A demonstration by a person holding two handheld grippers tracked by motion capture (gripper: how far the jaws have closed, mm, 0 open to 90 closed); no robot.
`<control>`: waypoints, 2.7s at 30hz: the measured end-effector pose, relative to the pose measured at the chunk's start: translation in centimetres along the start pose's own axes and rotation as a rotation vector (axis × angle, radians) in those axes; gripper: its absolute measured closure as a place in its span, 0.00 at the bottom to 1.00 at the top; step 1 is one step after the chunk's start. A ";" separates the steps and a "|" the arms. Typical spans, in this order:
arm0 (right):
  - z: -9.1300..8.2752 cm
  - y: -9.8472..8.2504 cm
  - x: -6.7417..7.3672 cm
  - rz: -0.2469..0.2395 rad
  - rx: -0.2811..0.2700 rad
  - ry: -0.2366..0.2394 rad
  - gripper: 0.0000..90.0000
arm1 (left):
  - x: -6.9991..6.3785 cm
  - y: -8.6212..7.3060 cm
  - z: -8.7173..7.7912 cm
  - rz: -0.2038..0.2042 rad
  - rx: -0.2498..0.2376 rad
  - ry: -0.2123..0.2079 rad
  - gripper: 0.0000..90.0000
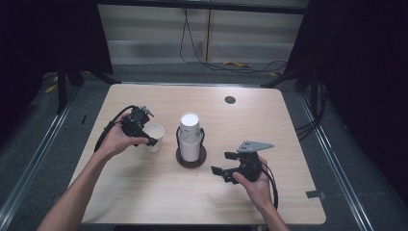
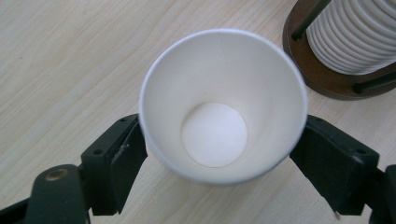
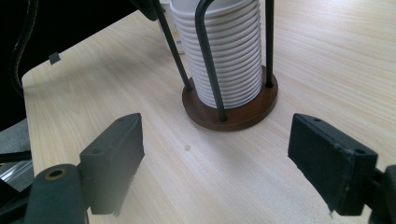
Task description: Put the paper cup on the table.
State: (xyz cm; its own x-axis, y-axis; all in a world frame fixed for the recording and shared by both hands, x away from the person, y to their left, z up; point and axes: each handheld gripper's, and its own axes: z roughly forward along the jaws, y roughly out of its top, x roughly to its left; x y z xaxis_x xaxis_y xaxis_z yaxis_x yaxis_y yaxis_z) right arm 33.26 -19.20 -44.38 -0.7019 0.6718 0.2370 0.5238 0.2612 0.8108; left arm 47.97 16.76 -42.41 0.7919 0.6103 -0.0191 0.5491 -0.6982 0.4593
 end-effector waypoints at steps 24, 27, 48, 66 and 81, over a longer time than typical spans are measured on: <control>-0.1 0.0 0.0 0.000 -0.003 -0.006 0.20 | 0.3 -0.8 -1.4 -0.023 -0.162 -0.035 0.19; -0.1 0.0 0.0 0.001 -0.004 -0.005 0.20 | 0.6 -1.2 -1.7 -0.045 -0.197 -0.044 0.18; -0.1 0.0 0.0 0.004 -0.006 -0.005 0.20 | -0.5 -3.1 -2.5 -0.091 -0.361 -0.059 0.19; -0.1 0.0 0.0 0.001 -0.006 -0.009 0.20 | -2.3 -4.9 -3.4 -0.112 -0.476 -0.106 0.20; -0.2 0.0 0.1 0.001 -0.006 -0.010 0.20 | -4.3 -7.1 -3.2 -0.106 -0.536 -0.161 0.21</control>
State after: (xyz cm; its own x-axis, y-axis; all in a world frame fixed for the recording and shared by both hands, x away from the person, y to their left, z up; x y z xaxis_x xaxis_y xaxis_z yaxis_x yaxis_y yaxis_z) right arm 33.14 -19.29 -44.25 -0.6968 0.6786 0.2324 0.5211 0.2563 0.8141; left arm 39.78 20.30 -42.75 0.7937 0.5727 -0.2053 0.4487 -0.3232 0.8332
